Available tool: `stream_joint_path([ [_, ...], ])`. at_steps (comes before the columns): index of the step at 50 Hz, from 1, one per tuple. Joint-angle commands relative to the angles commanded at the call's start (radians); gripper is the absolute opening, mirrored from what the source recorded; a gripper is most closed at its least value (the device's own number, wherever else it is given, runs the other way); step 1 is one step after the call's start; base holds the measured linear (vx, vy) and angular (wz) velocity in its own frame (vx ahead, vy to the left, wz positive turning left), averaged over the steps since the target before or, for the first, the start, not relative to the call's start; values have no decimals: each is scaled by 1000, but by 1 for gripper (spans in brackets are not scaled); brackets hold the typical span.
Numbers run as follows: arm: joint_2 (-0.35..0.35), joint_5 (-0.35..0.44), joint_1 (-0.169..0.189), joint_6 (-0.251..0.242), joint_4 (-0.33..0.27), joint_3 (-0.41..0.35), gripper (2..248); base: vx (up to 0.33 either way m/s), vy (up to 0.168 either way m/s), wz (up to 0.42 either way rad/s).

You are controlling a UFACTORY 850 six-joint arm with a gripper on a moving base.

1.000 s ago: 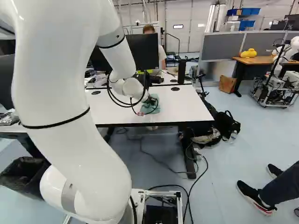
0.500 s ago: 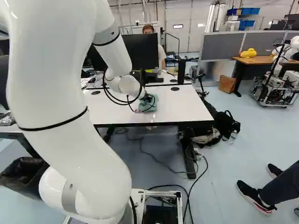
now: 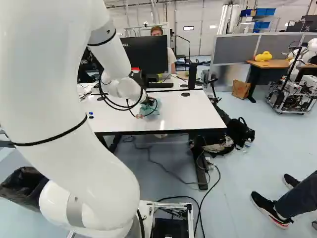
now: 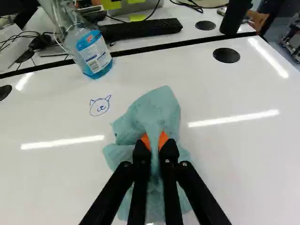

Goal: Clean the table with the green towel

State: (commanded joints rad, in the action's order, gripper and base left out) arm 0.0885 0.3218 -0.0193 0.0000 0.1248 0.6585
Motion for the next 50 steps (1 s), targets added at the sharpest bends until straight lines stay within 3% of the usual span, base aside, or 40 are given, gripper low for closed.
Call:
stream_joint_path([
  [50,-91,0,-154,0,0,-95,35,0,0,0],
])
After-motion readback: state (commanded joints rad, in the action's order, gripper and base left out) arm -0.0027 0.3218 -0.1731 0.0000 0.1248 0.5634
